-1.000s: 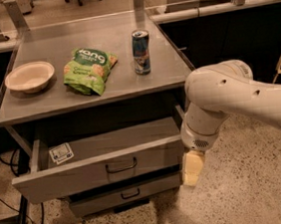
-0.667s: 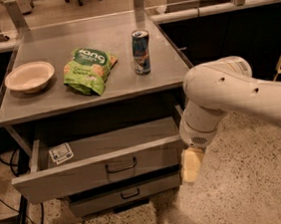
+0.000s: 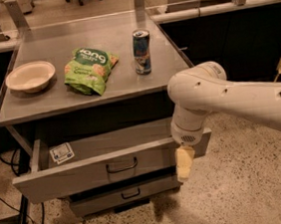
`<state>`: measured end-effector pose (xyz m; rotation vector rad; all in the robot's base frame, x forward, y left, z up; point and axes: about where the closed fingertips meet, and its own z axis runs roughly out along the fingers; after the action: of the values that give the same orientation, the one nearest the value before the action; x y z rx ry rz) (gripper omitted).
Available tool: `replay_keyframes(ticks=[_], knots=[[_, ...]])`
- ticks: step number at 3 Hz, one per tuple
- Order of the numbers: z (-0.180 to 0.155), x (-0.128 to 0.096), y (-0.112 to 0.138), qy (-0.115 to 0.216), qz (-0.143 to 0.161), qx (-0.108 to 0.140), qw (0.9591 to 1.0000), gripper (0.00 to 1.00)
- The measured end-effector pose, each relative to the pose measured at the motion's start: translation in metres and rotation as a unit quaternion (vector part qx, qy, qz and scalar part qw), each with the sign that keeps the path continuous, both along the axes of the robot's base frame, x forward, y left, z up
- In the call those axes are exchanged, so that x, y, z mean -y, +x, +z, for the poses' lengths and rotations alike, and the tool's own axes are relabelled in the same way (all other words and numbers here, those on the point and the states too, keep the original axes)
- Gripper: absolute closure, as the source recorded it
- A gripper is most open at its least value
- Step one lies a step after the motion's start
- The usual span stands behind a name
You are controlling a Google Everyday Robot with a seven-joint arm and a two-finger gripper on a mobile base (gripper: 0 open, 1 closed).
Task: Open top drawer
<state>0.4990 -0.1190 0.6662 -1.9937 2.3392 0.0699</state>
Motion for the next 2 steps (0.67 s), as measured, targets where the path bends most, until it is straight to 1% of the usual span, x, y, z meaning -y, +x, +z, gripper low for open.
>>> replay_keyframes(ticks=[1,2], knots=[[-0.020,0.001,0.016,-0.016,0.010,-0.014,0.9997,0.00],[-0.036,0.007,0.010,-0.019,0.012,-0.039,0.9990,0.00]])
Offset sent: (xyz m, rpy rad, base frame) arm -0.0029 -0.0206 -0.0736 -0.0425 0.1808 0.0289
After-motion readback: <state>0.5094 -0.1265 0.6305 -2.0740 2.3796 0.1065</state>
